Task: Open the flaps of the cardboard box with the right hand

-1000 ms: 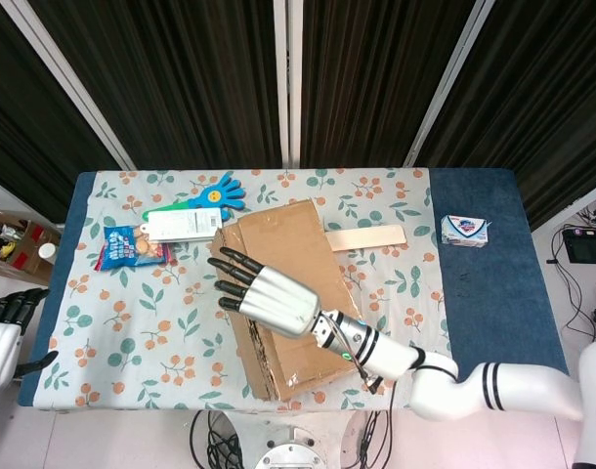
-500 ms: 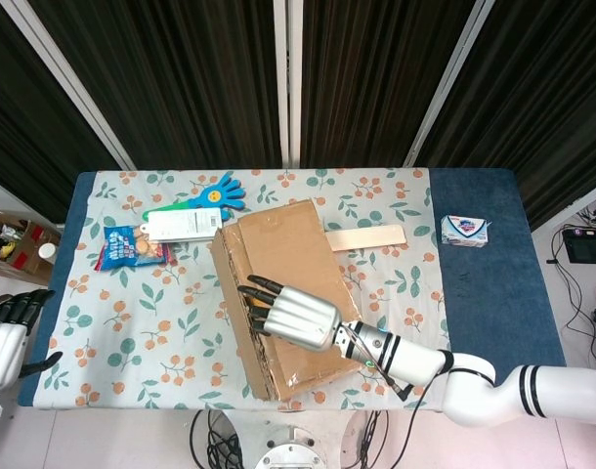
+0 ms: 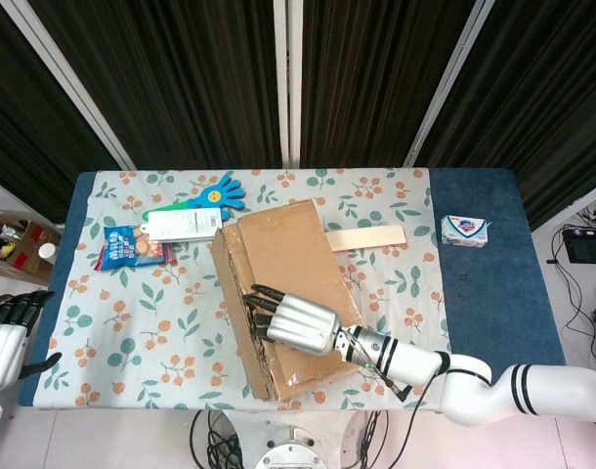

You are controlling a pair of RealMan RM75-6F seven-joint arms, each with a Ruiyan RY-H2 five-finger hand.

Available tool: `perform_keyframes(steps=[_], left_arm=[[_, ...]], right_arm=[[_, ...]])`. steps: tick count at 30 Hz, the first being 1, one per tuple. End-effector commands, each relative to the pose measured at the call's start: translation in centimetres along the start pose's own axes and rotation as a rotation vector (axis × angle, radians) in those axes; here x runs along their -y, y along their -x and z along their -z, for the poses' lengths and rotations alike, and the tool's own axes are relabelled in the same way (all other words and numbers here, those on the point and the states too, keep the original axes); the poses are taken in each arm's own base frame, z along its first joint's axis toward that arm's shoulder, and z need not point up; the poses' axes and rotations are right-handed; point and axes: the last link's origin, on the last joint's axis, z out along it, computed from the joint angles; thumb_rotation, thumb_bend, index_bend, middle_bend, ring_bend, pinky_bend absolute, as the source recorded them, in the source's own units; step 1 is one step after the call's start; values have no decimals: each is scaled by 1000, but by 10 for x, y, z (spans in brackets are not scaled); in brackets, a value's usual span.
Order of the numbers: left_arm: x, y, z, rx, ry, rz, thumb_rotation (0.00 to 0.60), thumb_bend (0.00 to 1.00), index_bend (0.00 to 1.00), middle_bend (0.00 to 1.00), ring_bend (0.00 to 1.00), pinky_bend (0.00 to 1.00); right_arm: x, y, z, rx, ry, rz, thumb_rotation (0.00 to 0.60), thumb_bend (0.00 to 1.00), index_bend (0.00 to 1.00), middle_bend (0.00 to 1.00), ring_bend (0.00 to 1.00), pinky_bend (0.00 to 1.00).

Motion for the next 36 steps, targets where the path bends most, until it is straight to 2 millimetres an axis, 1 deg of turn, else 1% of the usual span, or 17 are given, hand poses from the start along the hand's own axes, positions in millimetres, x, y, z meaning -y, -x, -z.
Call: perform_keyframes(steps=[1, 9, 14, 18, 20, 22, 23, 25, 26, 28, 30, 32, 36], left_arm=[[-1, 0, 0, 0, 3, -1, 600, 0, 166, 174, 161, 248], [1, 1, 0, 4, -6, 1, 600, 0, 172, 174, 161, 248], [1, 1, 0, 3, -2, 1, 600, 0, 172, 174, 161, 248], [1, -1, 0, 0, -1, 1, 600, 0, 172, 174, 161, 248], [1, -1, 0, -1, 0, 1, 600, 0, 172, 174, 161, 248], [2, -1, 1, -3, -1, 2, 600, 0, 172, 174, 161, 248], [2, -1, 1, -3, -2, 2, 600, 0, 172, 174, 161, 248], [3, 0, 2, -1, -5, 1, 600, 0, 172, 174, 161, 248], [4, 0, 3, 0, -7, 0, 600, 0, 172, 174, 161, 248], [4, -1, 3, 0, -10, -1, 600, 0, 172, 174, 161, 248], [4, -2, 3, -3, -9, 0, 600, 0, 172, 174, 161, 248], [3, -2, 2, -3, -6, 0, 600, 0, 172, 174, 161, 248], [2, 0, 1, 5, -2, 1, 600, 0, 172, 174, 162, 248]], right_arm=[[-1, 1, 0, 4, 1, 4, 600, 1000, 491, 327, 0, 0], [-7, 5, 3, 27, 22, 23, 600, 1000, 491, 338, 0, 0], [-6, 5, 2, 16, 19, 2, 600, 1000, 490, 337, 0, 0], [-5, 6, 0, 18, 12, -16, 600, 1000, 465, 349, 0, 0], [-6, 7, -1, 21, 17, -13, 600, 1000, 418, 364, 0, 0], [-7, 9, -1, 27, 22, -20, 600, 1000, 324, 370, 0, 0], [-7, 9, -2, 27, 21, -22, 600, 1000, 246, 371, 0, 0], [-6, 10, -2, 24, 19, -24, 600, 1000, 167, 373, 0, 0], [-6, 10, -2, 23, 17, -24, 600, 1000, 146, 375, 0, 0], [-6, 10, -2, 18, 16, -20, 600, 1000, 171, 384, 0, 0], [-6, 10, -2, 12, 18, -17, 600, 1000, 253, 395, 0, 0], [-8, 9, -1, 12, 21, -12, 600, 1000, 389, 403, 0, 0], [-11, 9, 0, 11, 30, 2, 600, 1000, 541, 406, 0, 0]])
